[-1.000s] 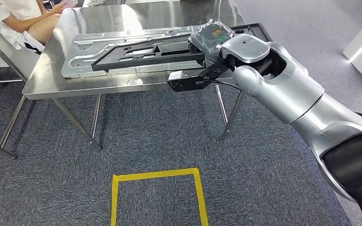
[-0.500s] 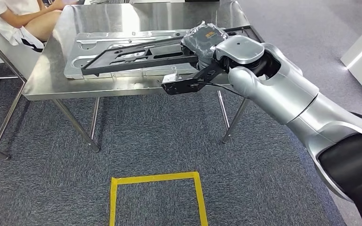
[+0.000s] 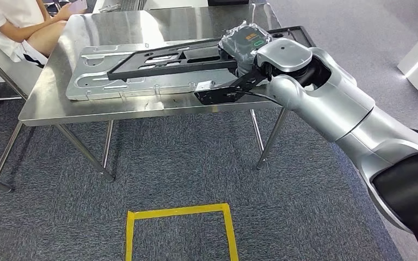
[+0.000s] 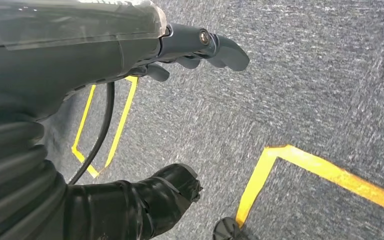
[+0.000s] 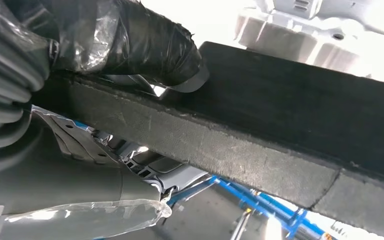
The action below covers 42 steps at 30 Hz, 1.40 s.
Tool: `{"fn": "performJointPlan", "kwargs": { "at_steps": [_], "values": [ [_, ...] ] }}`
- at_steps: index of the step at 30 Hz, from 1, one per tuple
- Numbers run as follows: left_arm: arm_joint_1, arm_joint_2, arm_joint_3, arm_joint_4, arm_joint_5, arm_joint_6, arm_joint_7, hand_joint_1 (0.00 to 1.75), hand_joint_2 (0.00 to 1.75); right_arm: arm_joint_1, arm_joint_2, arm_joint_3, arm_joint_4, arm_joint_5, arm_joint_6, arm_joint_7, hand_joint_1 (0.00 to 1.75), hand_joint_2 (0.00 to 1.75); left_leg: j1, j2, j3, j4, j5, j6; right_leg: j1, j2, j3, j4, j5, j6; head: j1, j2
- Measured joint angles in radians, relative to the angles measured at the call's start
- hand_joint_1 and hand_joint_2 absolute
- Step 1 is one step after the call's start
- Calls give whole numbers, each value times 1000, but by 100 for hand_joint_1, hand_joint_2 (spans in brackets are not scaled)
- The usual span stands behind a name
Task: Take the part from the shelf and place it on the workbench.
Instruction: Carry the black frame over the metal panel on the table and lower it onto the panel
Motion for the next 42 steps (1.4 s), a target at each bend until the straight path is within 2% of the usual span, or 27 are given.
{"fn": "performJointPlan", "kwargs": {
  "at_steps": [1, 2, 4, 6, 7, 10, 12, 15, 16, 17, 18, 20, 21, 22, 24, 27, 28, 30, 31, 32, 33, 34, 35, 36, 38, 41, 42],
  "values": [
    [0, 0, 0, 0, 0, 0, 0, 0, 175, 1, 0, 2, 1, 0, 0, -1, 175, 175, 0, 0, -27, 35, 1, -3, 0, 1, 3, 2, -5, 0, 0, 0],
    [0, -1, 0, 0, 0, -1, 1, 0, 175, 2, 0, 3, 2, -1, 0, -3, 175, 175, 1, 0, -35, 31, 22, -4, 0, 2, 8, 5, -10, 1, 0, 0],
    [1, -1, 0, 0, 0, -1, 1, 0, 175, 2, 0, 4, 2, -1, 0, -4, 175, 175, 3, 2, 3, -80, 105, -5, -2, 2, 18, 13, -25, 7, 0, 0],
    [1, -1, 0, 0, 0, -2, 1, 0, 175, -2, 0, 5, 3, -1, 0, -4, 175, 175, 1, 2, 51, -189, 148, -1, 2, 3, 22, 23, -39, 17, 0, 0],
    [1, -1, 0, -1, 0, -2, 1, 0, 175, -5, -1, 5, 4, -1, 0, -4, 175, 175, 0, 2, 61, -212, 150, 3, 4, 3, 21, 26, -43, 22, 1, 0],
    [1, -2, 0, -1, 0, -3, 2, 0, 175, -9, -2, 5, 6, -1, 0, -4, 175, 175, -1, 0, 67, -223, 141, 22, 5, 3, 20, 27, -50, 36, 1, 0],
    [2, -2, 0, -1, 0, -4, 2, 0, 175, -11, -4, 5, 6, -1, 0, -4, 175, 175, 2, 0, 75, -228, 139, 34, 2, 2, 2, 69, -75, 45, 2, 0],
    [2, -2, 0, -1, 0, -5, 2, 0, 175, -10, -7, 5, 7, -1, 1, -4, 175, 175, 1, 0, 87, -231, 129, 47, -1, 1, -95, 249, -142, 53, 2, 0],
    [1, -2, 0, -1, 0, -6, 2, 0, 175, -7, -9, 6, 8, -1, 1, -4, 175, 175, 0, -1, 92, -231, 125, 49, -1, 1, -124, 292, -146, 54, 2, 0],
    [1, -3, 0, -1, 0, -6, 2, 0, 175, -5, -10, 6, 9, -1, 2, -4, 175, 175, -1, -2, 98, -231, 120, 49, -1, 1, -139, 302, -131, 52, 2, 0],
    [2, -3, 0, -1, 0, -6, 2, 0, 175, -4, -12, 6, 10, -1, 2, -4, 175, 175, -2, -4, 106, -231, 115, 49, -1, 2, -135, 273, -98, 49, 2, 0],
    [3, -4, 0, -1, 0, -7, 2, 0, 175, -5, -14, 6, 12, -2, 2, -4, 175, 175, -4, -5, 122, -232, 104, 46, 4, 1, -89, 145, -16, 36, 1, 0],
    [3, -4, 0, -1, -1, -7, 2, 0, 175, -8, -14, 7, 12, -2, 1, -5, 175, 175, -6, -5, 126, -232, 99, 43, 7, 1, -63, 85, 7, 29, 2, 0],
    [3, -4, 0, -1, -2, -7, 2, 0, 175, -10, -15, 7, 13, -3, 1, -6, 175, 175, -7, -5, 129, -233, 96, 38, 11, 1, -46, 47, 17, 24, 2, 0],
    [1, -4, 0, -1, -2, -8, 2, 0, 175, -14, -16, 7, 15, -3, 1, -7, 175, 175, -7, -4, 131, -239, 93, 28, 16, 2, -35, 24, 10, 18, 2, 0],
    [-1, -4, 0, -1, -2, -8, 2, 0, 175, -16, -17, 6, 18, -3, 0, -8, 175, 175, -8, -1, 132, -222, 78, 13, 6, 2, -13, 3, 9, 7, 2, 0],
    [-1, -3, 0, -1, -2, -8, 2, 0, 175, -17, -18, 6, 19, -3, 0, -9, 175, 175, -8, 0, 114, -183, 61, 10, 3, 1, -3, -4, 8, 2, 2, 0],
    [1, -2, 0, -1, -2, -9, 2, 0, 175, -20, -19, 7, 23, -2, -1, -9, 175, 175, -6, 0, 42, -56, 17, 3, 2, 0, 9, -6, -1, -4, 2, 0],
    [1, -1, 0, -1, -2, -9, 2, 0, 175, -18, -18, 9, 25, -1, -1, -9, 175, 175, -5, 0, 4, 0, 6, 0, 2, 1, 15, -6, -7, -4, 2, 0],
    [2, 0, 0, 0, -1, -8, 1, 0, 175, -16, -15, 11, 27, 0, -2, -8, 175, 175, -4, 1, -21, 26, 14, -2, 2, 1, 21, -6, -13, -4, 2, 0],
    [2, 4, 0, 2, 1, -8, 0, 0, 175, -12, -9, 12, 31, 3, -3, -7, 175, 175, -3, 1, -27, 11, 43, -3, 2, 3, 30, -5, -20, -3, 2, 0],
    [2, 10, 0, 6, 3, -7, -2, 0, 175, -10, -2, 14, 34, 6, -4, -4, 175, 175, -3, 1, -14, -40, 87, -3, 2, 4, 39, -4, -28, -2, 2, 0],
    [2, 17, 0, 10, 4, -6, -4, 0, 175, -8, 7, 15, 38, 9, -6, -2, 175, 175, -2, 3, 9, -110, 132, -2, 1, 5, 48, -2, -37, 1, 2, 0],
    [1, 24, 0, 15, 4, -4, -5, 0, 175, -8, 15, 15, 42, 13, -8, 0, 175, 175, -4, 3, 35, -175, 161, 1, 3, 6, 53, 2, -45, 5, 2, 0],
    [-3, 39, 0, 28, 4, 4, -7, 0, 175, -7, 30, 16, 51, 20, -15, 3, 175, 175, -9, 3, 60, -237, 174, 9, 6, 7, 54, 6, -56, 15, 3, 0],
    [-8, 58, 0, 56, 0, 20, -9, 0, 175, -4, 54, 17, 68, 31, -22, 7, 175, 175, -7, 1, 68, -247, 163, 25, 8, 6, 55, 7, -66, 28, 3, 0],
    [-9, 64, 0, 66, -1, 23, -10, 0, 175, -3, 59, 17, 74, 34, -24, 8, 175, 175, -5, 1, 74, -251, 161, 31, 7, 6, 48, 25, -78, 32, 3, 0]
  ]
}}
